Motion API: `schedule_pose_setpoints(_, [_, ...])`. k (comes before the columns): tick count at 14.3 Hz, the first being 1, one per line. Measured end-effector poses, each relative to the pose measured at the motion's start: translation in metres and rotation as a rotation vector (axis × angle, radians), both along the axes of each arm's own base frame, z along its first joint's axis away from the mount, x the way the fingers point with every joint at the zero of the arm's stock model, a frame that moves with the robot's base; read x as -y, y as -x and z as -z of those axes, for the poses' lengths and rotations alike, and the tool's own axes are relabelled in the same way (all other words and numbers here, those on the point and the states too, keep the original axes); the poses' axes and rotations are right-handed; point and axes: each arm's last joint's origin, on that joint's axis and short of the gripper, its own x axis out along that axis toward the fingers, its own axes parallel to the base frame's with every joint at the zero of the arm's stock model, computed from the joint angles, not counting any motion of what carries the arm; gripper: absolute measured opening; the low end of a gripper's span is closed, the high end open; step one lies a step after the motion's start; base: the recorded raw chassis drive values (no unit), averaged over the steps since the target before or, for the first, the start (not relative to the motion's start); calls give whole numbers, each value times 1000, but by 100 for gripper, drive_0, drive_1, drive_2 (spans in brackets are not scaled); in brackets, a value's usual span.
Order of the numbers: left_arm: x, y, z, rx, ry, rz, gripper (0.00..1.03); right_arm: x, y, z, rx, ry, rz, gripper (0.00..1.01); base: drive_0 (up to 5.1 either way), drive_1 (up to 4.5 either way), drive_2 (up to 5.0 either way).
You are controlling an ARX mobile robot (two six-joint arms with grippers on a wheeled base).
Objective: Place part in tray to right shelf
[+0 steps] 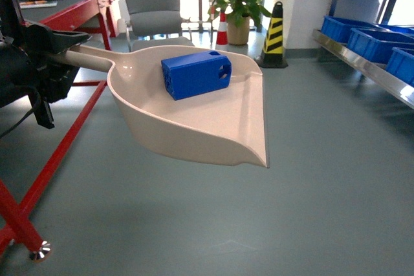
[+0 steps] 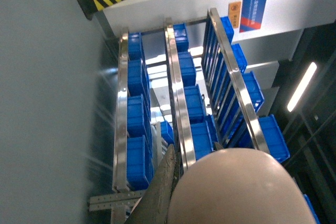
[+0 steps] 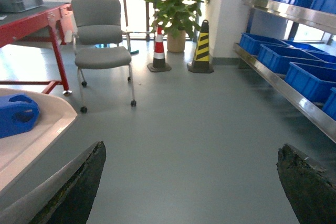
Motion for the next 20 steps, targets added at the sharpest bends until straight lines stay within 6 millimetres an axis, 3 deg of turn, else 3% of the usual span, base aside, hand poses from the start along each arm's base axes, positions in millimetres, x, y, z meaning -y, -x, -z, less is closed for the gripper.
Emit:
schedule_pose_setpoints(7, [0,0,0,3,0,1,14,0,0,0,0,0,0,98,5,405,-395])
schedule_pose_setpoints(20, [0,0,0,3,0,0,14,0,0,0,0,0,0,98,-163,-163,-163])
